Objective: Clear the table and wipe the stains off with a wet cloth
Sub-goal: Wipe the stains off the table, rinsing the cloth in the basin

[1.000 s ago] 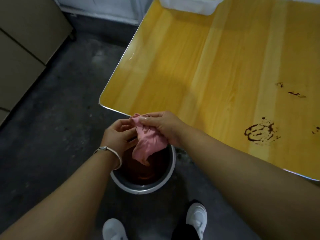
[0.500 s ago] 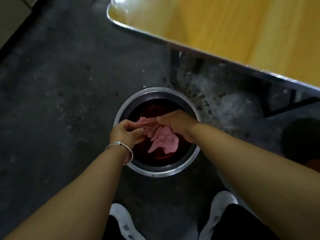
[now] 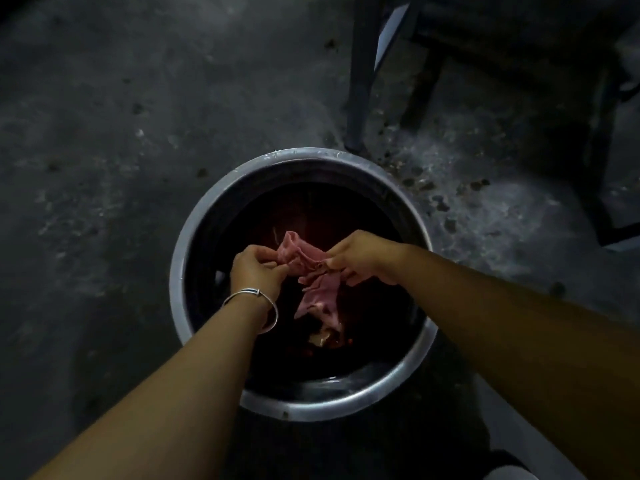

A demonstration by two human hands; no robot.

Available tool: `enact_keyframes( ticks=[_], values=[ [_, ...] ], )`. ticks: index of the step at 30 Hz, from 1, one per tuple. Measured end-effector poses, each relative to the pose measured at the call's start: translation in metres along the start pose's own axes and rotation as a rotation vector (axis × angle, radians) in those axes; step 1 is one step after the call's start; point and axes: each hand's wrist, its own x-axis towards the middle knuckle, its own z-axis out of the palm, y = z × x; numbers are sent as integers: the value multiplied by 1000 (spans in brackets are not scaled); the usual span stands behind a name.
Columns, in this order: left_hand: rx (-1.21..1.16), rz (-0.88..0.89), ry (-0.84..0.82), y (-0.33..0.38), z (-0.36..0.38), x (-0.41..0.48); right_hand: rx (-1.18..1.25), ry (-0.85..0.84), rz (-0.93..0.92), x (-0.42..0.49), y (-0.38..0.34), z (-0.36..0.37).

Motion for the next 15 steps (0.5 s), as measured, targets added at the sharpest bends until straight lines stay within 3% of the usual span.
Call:
enact_keyframes(
  ticks=[6,12,15],
  values=[
    [221,200,-169,-18,31,30,-115,22,-42,39,5,2],
    [168,150,-78,-17,23,48,-277,262,17,47,8,-12],
    [270,154,-35,-18,18,48,-361,375,3,38,10,-13]
  ],
)
